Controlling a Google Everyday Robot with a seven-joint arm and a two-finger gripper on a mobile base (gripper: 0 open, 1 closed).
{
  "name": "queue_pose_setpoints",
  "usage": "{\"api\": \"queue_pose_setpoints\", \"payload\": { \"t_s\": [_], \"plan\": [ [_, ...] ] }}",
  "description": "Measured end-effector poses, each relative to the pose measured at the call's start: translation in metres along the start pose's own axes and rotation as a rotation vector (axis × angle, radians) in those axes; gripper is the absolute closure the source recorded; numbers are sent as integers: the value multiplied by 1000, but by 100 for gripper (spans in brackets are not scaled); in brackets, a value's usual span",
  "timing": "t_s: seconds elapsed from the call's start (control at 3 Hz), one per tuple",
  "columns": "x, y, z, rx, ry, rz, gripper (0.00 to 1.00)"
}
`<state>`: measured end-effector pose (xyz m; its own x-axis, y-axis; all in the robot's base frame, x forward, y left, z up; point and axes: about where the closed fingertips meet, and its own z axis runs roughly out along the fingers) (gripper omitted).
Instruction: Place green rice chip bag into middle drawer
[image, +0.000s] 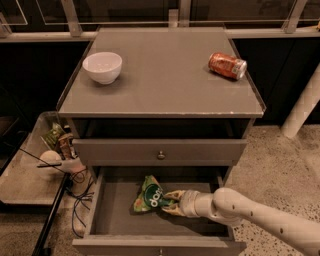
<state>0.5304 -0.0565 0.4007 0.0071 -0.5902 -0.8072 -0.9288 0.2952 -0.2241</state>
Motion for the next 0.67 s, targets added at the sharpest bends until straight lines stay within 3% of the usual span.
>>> {"api": "queue_pose_setpoints", "payload": {
  "t_s": [0.33,0.67],
  "plan": [
    [0,0,0,0,0,0,13],
    [0,0,0,0,0,0,0]
  ]
}}
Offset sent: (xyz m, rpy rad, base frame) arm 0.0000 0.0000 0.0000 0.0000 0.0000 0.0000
